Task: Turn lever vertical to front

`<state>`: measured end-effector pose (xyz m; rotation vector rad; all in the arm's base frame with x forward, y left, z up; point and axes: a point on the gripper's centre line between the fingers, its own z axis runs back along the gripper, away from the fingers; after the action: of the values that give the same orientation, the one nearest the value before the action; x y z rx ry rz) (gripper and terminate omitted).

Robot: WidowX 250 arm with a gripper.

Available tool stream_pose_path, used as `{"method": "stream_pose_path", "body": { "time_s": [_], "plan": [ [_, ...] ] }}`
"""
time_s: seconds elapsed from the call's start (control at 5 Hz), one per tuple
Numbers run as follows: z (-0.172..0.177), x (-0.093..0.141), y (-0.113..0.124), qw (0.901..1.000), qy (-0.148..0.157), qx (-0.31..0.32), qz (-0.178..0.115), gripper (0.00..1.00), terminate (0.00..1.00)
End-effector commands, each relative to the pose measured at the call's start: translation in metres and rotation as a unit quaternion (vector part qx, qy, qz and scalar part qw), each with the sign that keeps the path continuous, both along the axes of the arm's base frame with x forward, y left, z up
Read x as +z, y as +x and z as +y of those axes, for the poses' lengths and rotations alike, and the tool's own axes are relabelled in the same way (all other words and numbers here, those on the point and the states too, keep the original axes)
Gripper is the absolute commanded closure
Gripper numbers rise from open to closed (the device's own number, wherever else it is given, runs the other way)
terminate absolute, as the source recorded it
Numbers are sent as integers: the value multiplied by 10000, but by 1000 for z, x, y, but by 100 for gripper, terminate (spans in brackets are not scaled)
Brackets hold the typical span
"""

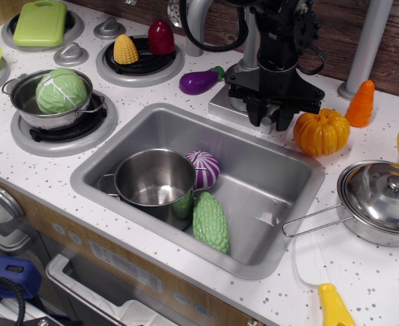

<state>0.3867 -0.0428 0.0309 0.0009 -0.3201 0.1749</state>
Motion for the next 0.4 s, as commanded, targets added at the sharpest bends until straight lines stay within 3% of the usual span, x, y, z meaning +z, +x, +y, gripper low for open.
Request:
{"method": "stream_pose_path", "body": {
  "time_s": [0.0,0.2],
  "plan": [
    [-7,14,3,9997,34,-208,90,0,0],
    [-2,31,0,9987,226,-331,308,0,0]
  ]
}}
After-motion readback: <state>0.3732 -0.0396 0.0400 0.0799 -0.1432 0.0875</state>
